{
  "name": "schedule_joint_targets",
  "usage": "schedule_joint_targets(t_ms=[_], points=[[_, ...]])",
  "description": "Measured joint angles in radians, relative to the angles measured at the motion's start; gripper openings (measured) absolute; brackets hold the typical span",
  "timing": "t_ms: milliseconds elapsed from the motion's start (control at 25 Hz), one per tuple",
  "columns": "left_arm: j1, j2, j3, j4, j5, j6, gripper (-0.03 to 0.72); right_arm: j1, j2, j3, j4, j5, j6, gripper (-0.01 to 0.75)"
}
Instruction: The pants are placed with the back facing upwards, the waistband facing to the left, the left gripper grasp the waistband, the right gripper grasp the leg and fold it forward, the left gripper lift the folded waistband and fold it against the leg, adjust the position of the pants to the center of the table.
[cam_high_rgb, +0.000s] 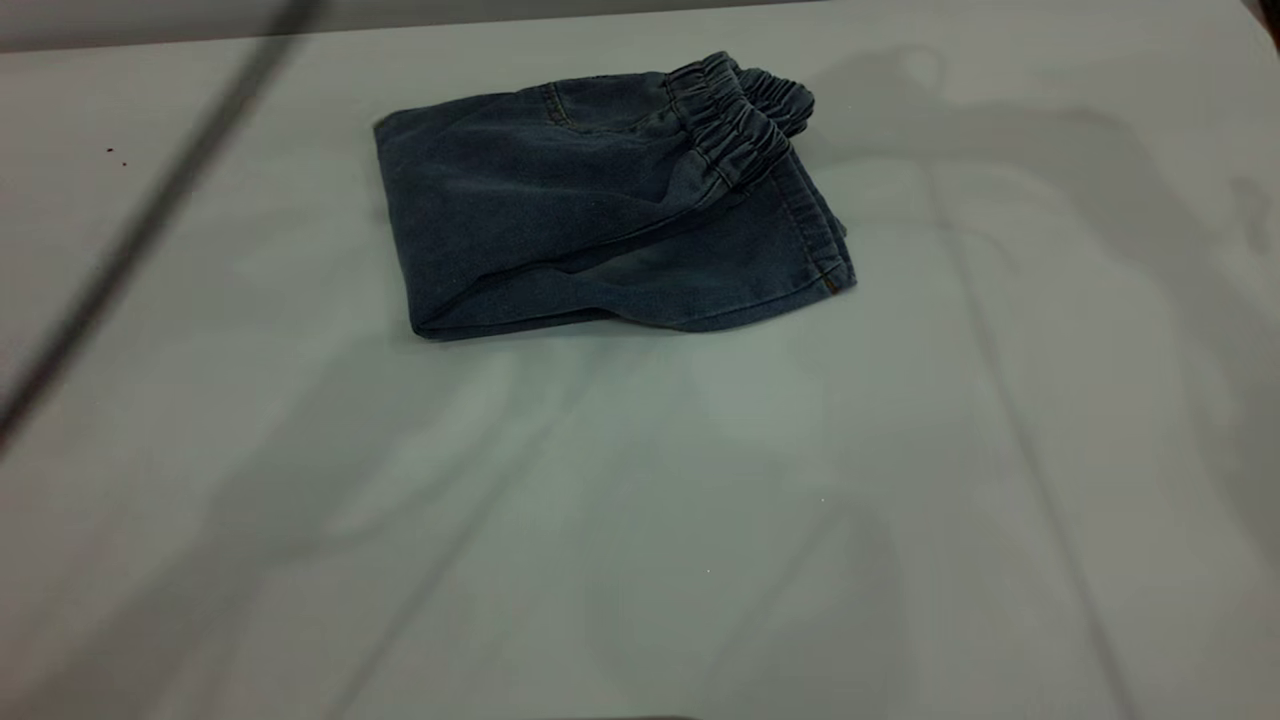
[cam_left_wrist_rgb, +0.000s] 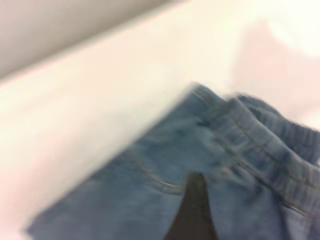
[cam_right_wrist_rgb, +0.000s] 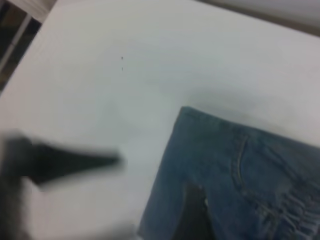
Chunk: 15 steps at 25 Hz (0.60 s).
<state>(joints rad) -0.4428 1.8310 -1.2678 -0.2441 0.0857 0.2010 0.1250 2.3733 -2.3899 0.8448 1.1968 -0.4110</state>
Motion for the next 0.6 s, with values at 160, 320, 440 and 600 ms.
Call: schedule_joint_targets(t_ms=[160, 320, 440, 600], points=[[0.078, -0.078, 0.0, 0.0, 0.041, 0.001, 0.559, 0.087, 0.009, 0.001, -0.197, 0.003, 0.088, 0.496], [0.089, -0.129, 0.0, 0.0, 0.047, 0.001, 0.559, 0.25, 0.064, 0.001, -0.511, -0.027, 0.251, 0.496], [0.089, -0.137, 0.0, -0.001, 0.05, 0.001, 0.559, 0.354, 0.127, 0.001, -0.73, -0.051, 0.37, 0.496], [0.089, -0.137, 0.0, -0.001, 0.067, 0.001, 0.559, 0.425, 0.219, 0.001, -0.893, -0.088, 0.481, 0.496]])
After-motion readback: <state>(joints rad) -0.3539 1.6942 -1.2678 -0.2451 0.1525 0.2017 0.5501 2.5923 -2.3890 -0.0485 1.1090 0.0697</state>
